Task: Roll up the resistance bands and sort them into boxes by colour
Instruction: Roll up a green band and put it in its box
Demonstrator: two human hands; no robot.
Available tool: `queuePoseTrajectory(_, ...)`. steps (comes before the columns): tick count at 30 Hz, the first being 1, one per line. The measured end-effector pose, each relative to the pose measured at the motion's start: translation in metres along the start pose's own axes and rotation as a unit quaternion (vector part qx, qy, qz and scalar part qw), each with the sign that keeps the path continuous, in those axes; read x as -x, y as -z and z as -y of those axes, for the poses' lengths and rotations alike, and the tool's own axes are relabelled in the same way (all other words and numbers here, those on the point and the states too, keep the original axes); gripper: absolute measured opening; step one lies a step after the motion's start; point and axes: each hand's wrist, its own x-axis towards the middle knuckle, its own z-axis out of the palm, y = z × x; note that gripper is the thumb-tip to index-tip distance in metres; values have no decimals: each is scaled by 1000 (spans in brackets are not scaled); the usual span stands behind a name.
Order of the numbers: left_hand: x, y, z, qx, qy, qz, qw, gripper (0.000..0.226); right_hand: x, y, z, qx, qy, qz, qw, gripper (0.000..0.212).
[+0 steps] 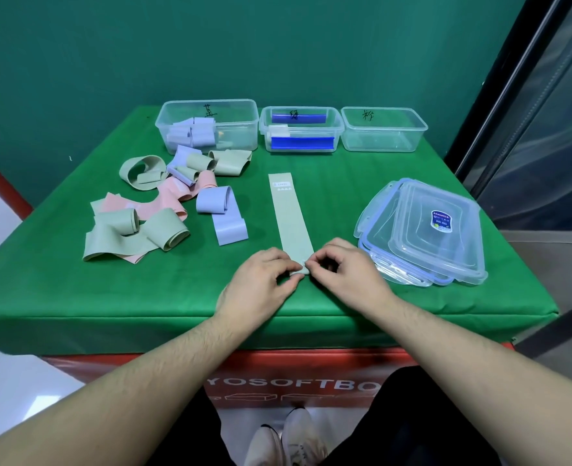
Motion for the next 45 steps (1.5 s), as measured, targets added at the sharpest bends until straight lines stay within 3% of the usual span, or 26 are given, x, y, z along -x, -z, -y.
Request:
queuePoseTrajectory(7,0,1,0,3,6,13,1000,20,5,3,-5,63,89,56,992,17)
queuePoseTrajectory(17,-5,2,-1,41,62,2,997,10,-4,7,-1,-19,16,63,998,10)
queuePoseTrajectory(21,-5,0,0,49,68,-3,996,14,-2,5,-3,21,51,46,997,2)
queuePoseTrajectory(29,-5,-4,1,14,65,-6,998,22,-8,9,-11,130,158,69,976,15)
queuePoseTrajectory(45,-3,-5,0,12,36,-23,999,12,-7,5,-18,93,154,26,983,9)
